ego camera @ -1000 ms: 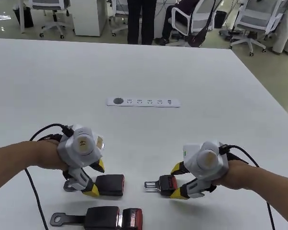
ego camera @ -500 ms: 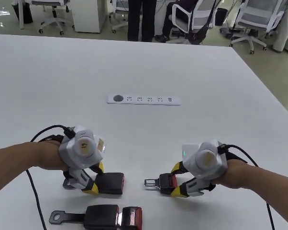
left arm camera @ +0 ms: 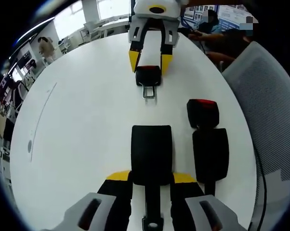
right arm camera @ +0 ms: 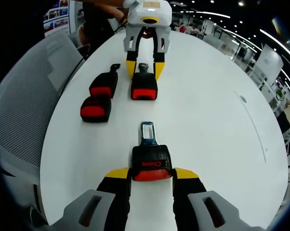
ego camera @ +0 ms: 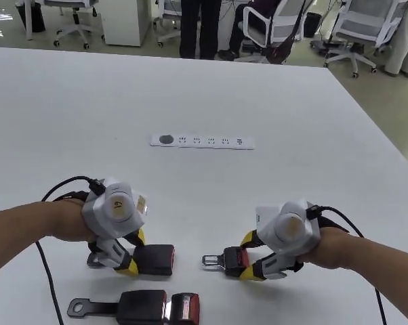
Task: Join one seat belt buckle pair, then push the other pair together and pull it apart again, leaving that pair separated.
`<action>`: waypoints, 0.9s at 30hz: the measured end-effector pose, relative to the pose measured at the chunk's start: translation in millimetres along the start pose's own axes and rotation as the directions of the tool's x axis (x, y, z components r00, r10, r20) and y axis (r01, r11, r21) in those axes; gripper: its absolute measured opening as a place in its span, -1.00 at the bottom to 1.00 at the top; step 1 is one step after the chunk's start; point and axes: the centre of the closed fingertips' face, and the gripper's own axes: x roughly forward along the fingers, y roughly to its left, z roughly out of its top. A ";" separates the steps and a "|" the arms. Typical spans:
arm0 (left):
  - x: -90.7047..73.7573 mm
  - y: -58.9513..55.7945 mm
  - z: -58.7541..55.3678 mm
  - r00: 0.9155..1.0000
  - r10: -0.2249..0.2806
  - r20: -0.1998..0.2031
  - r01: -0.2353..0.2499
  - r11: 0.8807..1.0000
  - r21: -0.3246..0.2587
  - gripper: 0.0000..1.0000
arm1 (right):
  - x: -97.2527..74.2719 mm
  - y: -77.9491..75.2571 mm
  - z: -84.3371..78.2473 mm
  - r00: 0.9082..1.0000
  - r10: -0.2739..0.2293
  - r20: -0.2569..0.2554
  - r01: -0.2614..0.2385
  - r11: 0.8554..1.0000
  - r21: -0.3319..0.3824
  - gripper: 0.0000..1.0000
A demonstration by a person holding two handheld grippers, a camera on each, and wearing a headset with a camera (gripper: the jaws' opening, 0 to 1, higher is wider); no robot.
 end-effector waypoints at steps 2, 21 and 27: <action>0.2 -0.6 0.3 1.000 0.000 0.003 0.000 1.000 -0.011 -0.38 | 0.5 0.5 1.2 1.000 0.000 0.001 0.000 1.000 -0.002 -0.40; 6.6 3.3 -7.0 1.000 -0.006 0.001 0.006 1.000 -0.030 -0.37 | 8.9 0.1 18.2 0.999 -0.005 0.032 0.005 1.000 0.002 -0.40; 5.6 2.1 -5.5 1.000 -0.006 -0.004 0.006 0.999 -0.032 -0.37 | 11.6 4.4 25.1 0.999 -0.002 0.040 0.002 1.000 0.002 -0.40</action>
